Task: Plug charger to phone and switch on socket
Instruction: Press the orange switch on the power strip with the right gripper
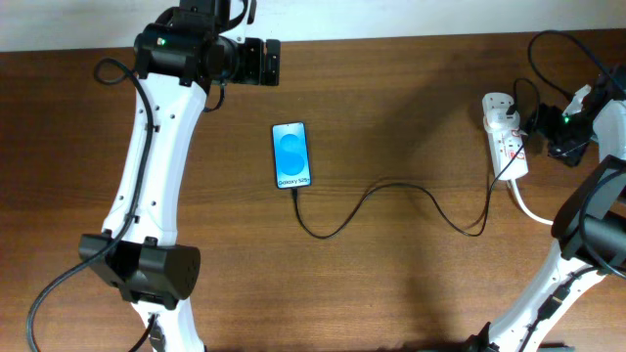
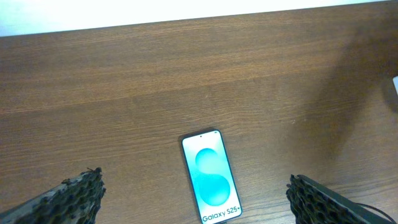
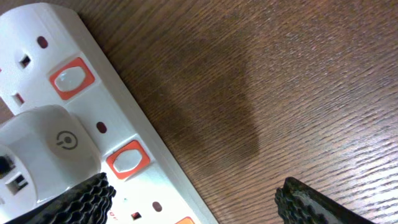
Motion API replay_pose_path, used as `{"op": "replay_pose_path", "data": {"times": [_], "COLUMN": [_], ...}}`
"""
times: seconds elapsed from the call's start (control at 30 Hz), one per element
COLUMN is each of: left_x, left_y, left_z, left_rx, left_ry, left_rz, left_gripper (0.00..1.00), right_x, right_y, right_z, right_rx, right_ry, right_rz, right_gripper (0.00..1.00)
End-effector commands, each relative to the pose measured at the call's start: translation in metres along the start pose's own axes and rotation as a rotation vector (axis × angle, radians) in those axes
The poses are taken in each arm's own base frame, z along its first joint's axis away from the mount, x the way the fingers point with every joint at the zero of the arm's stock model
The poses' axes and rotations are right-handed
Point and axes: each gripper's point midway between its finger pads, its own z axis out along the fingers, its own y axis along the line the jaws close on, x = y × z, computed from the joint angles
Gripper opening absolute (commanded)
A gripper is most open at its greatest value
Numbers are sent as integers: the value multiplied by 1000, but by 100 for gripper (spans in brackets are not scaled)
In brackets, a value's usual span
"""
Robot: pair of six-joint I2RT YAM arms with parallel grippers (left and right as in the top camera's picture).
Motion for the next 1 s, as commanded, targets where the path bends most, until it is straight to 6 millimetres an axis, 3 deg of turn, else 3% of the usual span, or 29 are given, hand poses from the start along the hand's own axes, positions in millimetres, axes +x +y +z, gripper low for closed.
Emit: {"op": "replay_pose_path", "data": {"times": [0.0, 0.3, 0.67, 0.97], "left_x": [-6, -6, -6, -6], "left_y": [2, 2, 2, 2], "left_z": [-12, -12, -12, -12], "left_rx": [-6, -6, -6, -6], "left_ry": [-29, -29, -29, -29], "left_rz": [8, 8, 8, 8], "left_gripper": [99, 99, 99, 99], "right_x": [6, 3, 12, 18], "right_y": [-5, -6, -9, -6], "right_z": [12, 15, 39, 39], "right_rx": [33, 40, 26, 7], "right_ry": [23, 10, 59, 81], "right_rz": [1, -2, 8, 10], "right_gripper": [89, 92, 92, 92]}}
